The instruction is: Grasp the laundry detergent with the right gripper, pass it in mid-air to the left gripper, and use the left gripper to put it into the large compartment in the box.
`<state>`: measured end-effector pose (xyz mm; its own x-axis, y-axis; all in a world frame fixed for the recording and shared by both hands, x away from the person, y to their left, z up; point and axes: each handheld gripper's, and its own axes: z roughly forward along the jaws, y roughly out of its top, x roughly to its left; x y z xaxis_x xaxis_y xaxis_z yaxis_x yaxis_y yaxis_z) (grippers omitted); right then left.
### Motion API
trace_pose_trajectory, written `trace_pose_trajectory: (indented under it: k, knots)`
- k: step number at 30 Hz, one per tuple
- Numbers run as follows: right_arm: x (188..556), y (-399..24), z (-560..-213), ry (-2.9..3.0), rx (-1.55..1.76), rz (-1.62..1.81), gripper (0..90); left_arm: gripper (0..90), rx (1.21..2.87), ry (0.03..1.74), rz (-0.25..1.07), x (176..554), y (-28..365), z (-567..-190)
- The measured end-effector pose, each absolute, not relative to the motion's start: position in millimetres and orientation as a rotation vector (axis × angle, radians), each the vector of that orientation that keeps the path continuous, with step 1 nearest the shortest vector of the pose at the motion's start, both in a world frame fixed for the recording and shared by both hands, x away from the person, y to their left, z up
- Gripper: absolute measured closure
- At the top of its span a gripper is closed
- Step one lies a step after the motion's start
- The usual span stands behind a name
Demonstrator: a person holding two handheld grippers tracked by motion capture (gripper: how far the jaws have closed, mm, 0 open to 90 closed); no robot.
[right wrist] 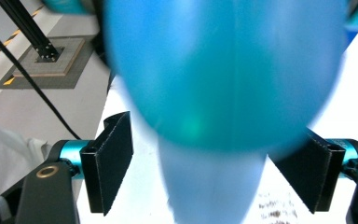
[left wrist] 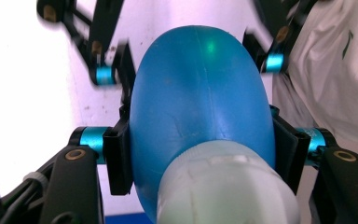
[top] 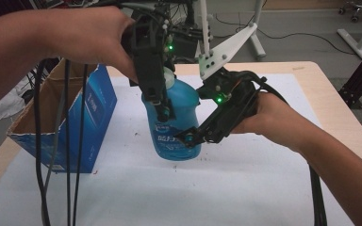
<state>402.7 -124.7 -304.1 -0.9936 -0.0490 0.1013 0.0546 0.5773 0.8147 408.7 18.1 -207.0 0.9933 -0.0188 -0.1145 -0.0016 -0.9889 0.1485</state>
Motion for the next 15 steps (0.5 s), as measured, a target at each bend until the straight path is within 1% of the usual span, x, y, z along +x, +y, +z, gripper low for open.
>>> trace_pose_trajectory:
  k: [1,2,7,15]
  knots:
    - [402.3,-126.4,-303.5,-2.693,-0.023,-1.382,14.0,37.7,2.989,-0.005,-0.168,408.5,19.6,-206.4]
    - [401.7,-127.9,-303.4,-2.717,-0.056,-1.365,11.5,37.7,2.995,0.004,-0.165,408.0,21.0,-205.3]
    - [401.8,-138.0,-305.9,-2.830,-0.147,-1.253,11.5,37.7,3.010,0.055,-0.152,407.9,31.8,-195.3]
    - [404.0,-167.4,-304.3,-2.861,-0.261,-1.122,11.5,37.7,3.013,0.217,-0.064,413.1,59.9,-169.4]
